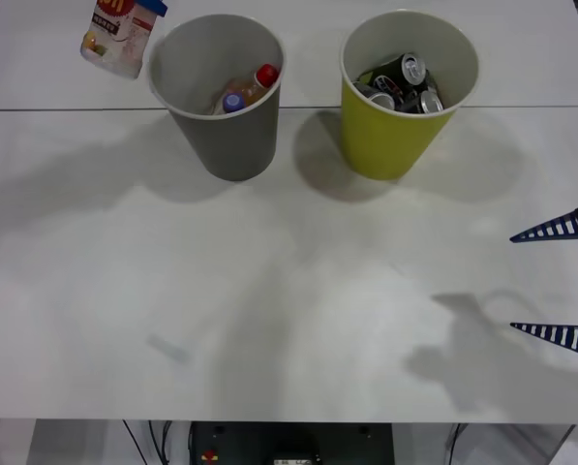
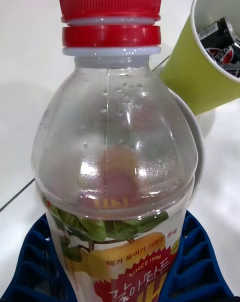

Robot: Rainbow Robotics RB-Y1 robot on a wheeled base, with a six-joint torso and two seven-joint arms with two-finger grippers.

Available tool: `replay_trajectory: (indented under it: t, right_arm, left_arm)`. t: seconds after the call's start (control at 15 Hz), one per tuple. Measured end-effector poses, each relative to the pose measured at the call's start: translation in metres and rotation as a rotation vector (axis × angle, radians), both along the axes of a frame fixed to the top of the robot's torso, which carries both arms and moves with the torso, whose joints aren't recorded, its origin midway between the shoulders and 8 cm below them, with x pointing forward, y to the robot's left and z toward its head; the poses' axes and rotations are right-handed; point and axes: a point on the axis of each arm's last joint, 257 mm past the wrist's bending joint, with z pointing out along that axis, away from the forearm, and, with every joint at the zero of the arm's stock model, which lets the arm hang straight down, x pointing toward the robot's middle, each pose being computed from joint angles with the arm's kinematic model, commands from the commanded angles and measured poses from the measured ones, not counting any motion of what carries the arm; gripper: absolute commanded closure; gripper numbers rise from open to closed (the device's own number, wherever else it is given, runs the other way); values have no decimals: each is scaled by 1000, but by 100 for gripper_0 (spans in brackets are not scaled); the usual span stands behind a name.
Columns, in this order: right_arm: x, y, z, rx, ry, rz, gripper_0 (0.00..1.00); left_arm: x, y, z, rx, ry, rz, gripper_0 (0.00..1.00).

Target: Put the can into the green bin and the plastic bottle into the gray bin

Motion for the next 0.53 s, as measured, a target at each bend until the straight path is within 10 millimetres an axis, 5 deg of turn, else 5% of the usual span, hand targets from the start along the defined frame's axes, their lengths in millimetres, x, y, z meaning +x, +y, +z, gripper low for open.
replay_trajectory:
  t: [0.53]
  right_arm:
    - [0, 0, 0, 0, 0, 0, 0]
  left_arm:
    - [33, -62, 5, 1, -15, 20, 99]
